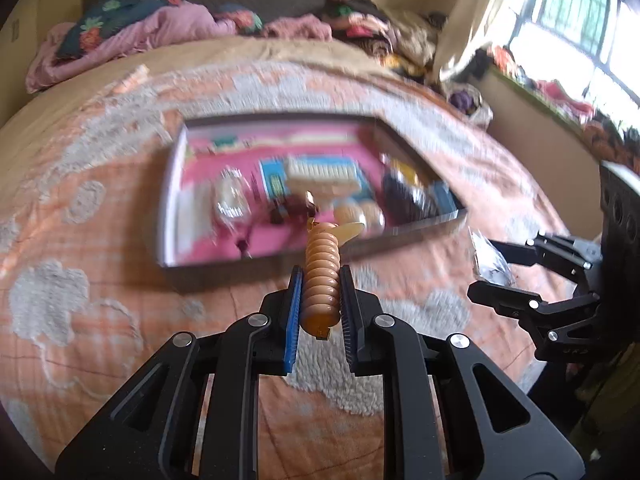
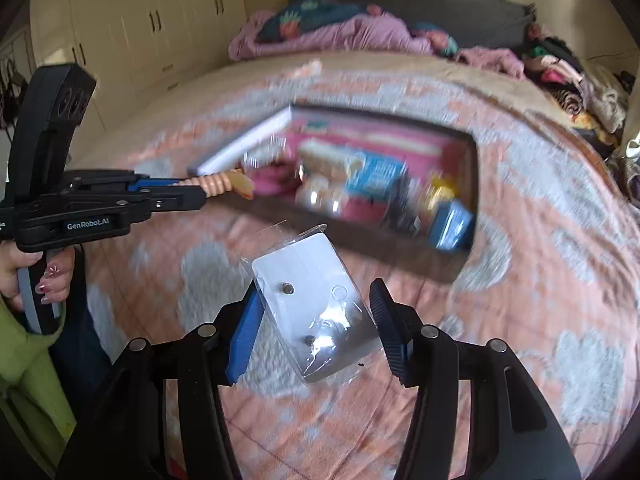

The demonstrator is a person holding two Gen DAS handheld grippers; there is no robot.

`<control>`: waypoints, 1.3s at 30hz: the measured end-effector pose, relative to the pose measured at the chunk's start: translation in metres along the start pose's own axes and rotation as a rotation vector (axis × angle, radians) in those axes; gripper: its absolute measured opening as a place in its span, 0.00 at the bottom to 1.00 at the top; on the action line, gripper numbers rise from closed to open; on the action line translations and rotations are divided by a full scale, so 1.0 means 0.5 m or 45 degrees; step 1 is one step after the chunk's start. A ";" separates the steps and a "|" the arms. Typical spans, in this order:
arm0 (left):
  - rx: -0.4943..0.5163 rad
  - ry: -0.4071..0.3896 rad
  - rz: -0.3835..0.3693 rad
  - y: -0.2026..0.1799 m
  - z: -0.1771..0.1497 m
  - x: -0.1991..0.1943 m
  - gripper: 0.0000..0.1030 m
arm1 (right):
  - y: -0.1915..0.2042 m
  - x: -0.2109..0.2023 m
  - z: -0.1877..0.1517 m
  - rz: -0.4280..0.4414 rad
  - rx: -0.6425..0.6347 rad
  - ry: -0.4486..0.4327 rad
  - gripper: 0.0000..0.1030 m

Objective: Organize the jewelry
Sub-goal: 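Lower the coiled hair tie and earring card into the grey box and open both tools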

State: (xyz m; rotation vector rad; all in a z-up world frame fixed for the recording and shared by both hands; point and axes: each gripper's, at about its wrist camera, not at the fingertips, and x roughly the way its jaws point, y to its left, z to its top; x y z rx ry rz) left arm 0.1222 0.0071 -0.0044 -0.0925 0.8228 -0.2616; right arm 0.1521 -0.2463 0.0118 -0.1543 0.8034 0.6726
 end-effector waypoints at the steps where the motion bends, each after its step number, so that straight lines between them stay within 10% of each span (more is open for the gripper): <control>1: -0.008 -0.019 0.006 0.003 0.009 -0.008 0.10 | -0.002 -0.006 0.007 -0.003 0.010 -0.015 0.51; 13: -0.046 -0.145 0.078 0.033 0.108 -0.022 0.10 | -0.043 -0.020 0.103 -0.084 0.134 -0.122 0.51; 39: -0.020 -0.092 0.106 0.047 0.130 0.072 0.10 | -0.047 0.065 0.170 -0.202 0.088 -0.074 0.51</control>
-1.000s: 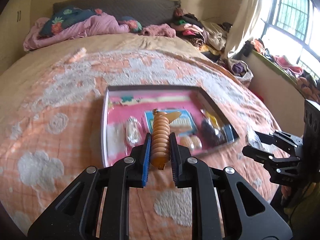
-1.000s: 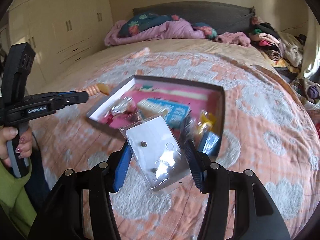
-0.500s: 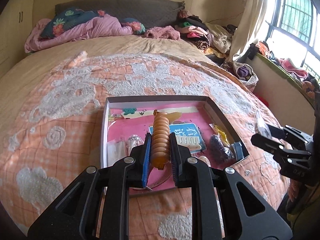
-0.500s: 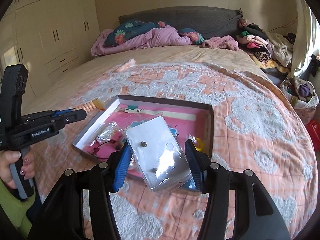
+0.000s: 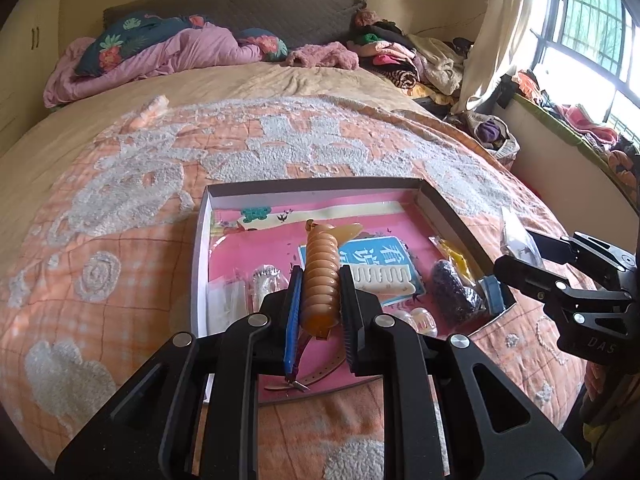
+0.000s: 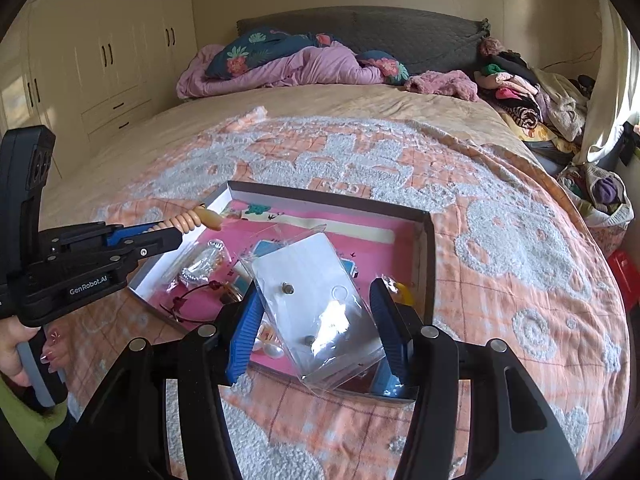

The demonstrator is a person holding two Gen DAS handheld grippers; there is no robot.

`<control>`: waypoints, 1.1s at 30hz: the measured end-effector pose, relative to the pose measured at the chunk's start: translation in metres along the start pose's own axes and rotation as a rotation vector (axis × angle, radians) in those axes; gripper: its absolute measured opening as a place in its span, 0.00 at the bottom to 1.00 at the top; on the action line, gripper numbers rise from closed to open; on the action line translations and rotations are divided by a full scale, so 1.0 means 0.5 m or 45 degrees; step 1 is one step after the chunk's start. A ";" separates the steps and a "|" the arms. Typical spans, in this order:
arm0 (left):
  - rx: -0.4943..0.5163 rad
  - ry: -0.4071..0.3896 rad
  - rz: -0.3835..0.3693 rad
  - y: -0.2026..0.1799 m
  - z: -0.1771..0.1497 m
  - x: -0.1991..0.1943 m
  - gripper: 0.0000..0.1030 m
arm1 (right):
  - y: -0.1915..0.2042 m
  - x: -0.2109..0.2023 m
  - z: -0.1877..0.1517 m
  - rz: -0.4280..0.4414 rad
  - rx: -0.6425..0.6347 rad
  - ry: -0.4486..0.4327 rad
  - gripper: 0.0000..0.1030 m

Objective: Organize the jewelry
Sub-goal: 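Lower the coiled hair tie and earring card into the grey box and open both tools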

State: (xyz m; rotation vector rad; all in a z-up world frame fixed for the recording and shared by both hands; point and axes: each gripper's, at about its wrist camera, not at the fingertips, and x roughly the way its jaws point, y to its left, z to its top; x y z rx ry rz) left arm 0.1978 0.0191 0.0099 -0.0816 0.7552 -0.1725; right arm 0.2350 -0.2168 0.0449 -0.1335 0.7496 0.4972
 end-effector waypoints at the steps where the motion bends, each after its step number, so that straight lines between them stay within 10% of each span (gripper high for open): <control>1: -0.001 0.002 -0.003 0.001 -0.002 0.002 0.10 | 0.001 0.003 -0.001 -0.001 -0.002 -0.001 0.51; 33: -0.090 0.097 0.015 0.062 -0.030 0.082 0.10 | 0.039 0.118 -0.036 0.036 -0.058 0.149 0.51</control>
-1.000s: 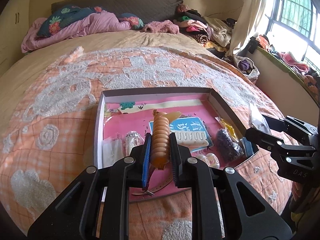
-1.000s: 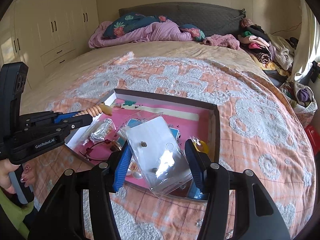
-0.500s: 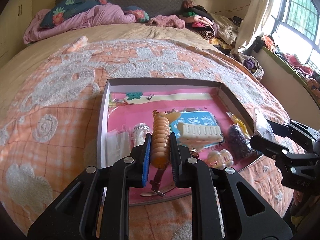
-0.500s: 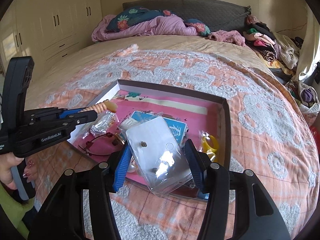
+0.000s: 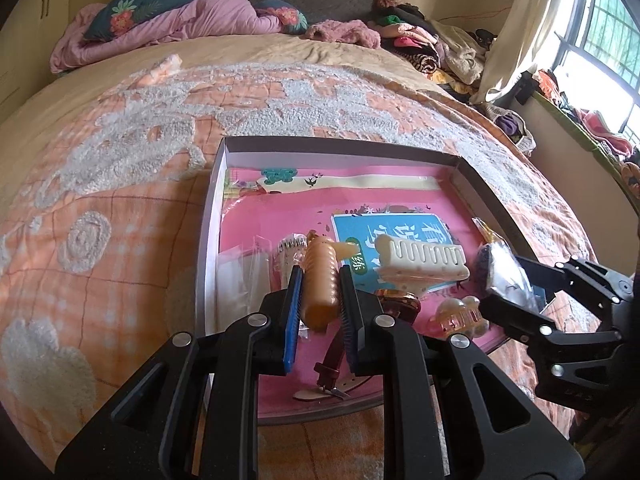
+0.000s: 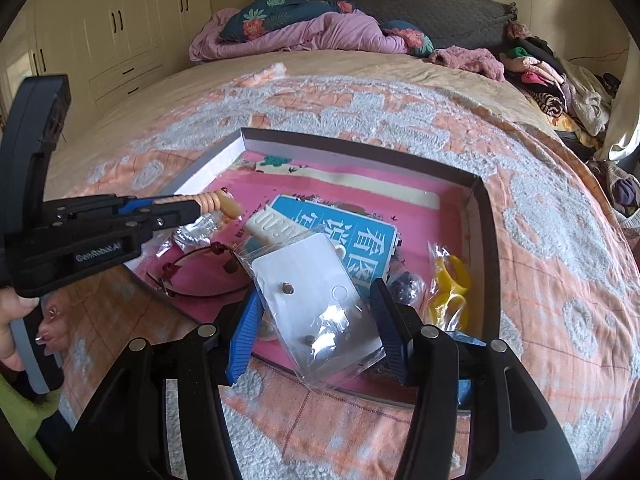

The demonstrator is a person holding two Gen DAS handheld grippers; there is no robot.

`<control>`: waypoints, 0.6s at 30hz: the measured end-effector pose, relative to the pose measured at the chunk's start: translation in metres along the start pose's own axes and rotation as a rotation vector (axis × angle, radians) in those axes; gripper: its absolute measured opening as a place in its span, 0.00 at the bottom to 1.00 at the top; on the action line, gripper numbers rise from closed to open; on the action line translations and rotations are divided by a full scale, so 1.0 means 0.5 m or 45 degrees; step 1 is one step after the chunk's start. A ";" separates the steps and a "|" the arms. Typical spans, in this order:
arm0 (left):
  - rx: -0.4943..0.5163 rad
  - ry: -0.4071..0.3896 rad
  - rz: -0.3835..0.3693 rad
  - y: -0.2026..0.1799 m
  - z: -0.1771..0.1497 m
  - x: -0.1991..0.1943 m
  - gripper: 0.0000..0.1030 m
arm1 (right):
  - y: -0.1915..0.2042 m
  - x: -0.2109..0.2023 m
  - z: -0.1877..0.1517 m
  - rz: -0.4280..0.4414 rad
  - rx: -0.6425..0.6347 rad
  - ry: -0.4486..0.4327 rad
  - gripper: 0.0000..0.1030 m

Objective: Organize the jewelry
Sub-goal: 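Lower the coiled hair tie and earring card into the grey box and open both tools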

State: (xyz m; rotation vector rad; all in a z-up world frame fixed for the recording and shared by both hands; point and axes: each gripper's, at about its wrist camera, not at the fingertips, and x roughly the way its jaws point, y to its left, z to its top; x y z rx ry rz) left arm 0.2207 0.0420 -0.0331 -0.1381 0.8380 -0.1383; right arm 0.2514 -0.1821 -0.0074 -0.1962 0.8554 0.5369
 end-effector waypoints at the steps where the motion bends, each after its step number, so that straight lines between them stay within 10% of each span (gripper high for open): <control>1: 0.001 0.001 0.002 -0.001 0.000 0.000 0.10 | -0.003 0.005 -0.001 0.001 0.008 0.005 0.51; 18: 0.014 0.018 -0.008 -0.005 -0.003 0.005 0.11 | -0.007 -0.020 -0.026 -0.016 0.075 -0.017 0.76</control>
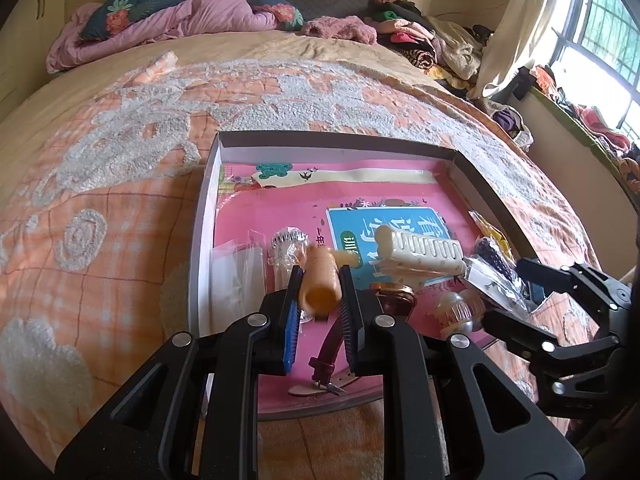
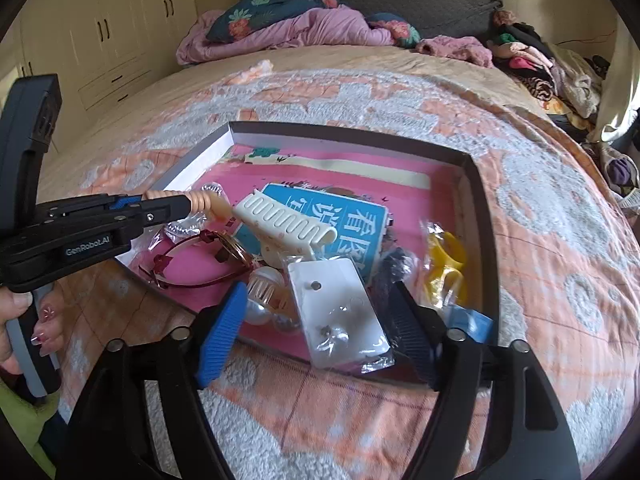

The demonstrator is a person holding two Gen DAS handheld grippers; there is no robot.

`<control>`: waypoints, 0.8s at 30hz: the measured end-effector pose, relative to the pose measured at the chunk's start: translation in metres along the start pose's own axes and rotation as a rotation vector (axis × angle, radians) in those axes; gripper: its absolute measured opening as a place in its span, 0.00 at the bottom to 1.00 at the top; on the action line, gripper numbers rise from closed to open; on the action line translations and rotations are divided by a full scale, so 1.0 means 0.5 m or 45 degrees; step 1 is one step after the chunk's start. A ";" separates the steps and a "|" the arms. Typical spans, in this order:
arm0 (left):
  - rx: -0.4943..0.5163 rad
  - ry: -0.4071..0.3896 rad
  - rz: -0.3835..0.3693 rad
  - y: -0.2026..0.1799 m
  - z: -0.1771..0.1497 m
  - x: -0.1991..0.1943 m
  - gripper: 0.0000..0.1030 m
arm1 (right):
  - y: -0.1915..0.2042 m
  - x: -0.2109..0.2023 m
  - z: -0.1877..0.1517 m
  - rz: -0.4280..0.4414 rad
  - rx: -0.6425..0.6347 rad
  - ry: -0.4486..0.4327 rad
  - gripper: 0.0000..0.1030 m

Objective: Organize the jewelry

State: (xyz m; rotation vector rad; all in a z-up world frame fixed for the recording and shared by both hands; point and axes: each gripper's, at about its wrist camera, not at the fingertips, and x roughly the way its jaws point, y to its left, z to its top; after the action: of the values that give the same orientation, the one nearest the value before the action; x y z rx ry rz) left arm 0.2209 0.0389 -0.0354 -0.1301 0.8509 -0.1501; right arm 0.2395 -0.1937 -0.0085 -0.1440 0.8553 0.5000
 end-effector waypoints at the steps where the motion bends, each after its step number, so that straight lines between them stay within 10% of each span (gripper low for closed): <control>1: 0.006 0.000 0.000 -0.001 -0.001 -0.001 0.11 | -0.003 -0.011 -0.002 -0.001 0.013 -0.014 0.78; 24: 0.009 -0.158 0.073 -0.030 -0.001 -0.131 0.89 | -0.025 -0.192 -0.037 -0.067 0.102 -0.175 0.95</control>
State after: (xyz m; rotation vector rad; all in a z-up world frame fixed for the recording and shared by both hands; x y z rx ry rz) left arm 0.1769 0.0364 0.0154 -0.1070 0.7294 -0.0904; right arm 0.1799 -0.2455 0.0506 -0.0580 0.7338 0.4205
